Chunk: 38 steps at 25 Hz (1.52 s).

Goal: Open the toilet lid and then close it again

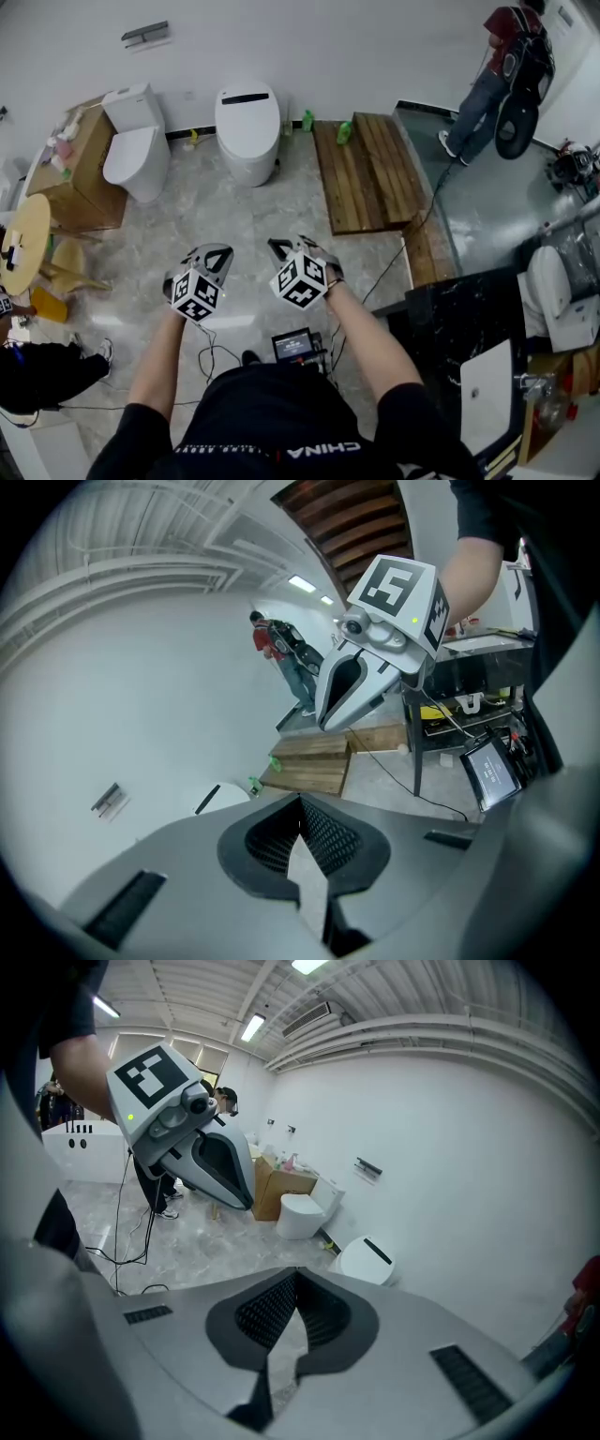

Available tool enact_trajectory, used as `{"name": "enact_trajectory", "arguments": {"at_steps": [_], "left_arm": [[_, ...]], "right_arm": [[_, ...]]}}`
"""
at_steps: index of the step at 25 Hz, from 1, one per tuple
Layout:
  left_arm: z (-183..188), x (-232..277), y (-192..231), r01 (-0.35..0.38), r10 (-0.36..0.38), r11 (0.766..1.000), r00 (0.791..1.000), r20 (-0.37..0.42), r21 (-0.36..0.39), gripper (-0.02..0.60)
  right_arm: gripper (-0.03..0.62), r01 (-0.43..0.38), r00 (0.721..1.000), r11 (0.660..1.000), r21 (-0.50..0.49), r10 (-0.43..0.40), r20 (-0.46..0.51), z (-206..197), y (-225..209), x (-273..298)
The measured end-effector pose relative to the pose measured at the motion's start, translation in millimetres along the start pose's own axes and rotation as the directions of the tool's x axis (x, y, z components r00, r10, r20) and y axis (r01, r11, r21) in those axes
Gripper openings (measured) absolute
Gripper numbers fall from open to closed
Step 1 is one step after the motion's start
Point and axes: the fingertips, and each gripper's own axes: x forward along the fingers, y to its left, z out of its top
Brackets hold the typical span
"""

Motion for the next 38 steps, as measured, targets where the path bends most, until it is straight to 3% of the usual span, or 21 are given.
{"name": "enact_trajectory", "arguments": {"at_steps": [17,38], "left_arm": [[0,7,2,-0.021,0.021,1.000,1.000,-0.019,0.002,0.009],[10,52,15,-0.095,0.089,0.994,0.990,-0.109,-0.053,0.009]], "right_arm": [[0.012,-0.017,1.000,1.000,0.014,0.017,-0.003,-14,-6,1],[0.012,-0.048,0.999,0.997,0.065,0.047,0.020,-93,-63,10]]}}
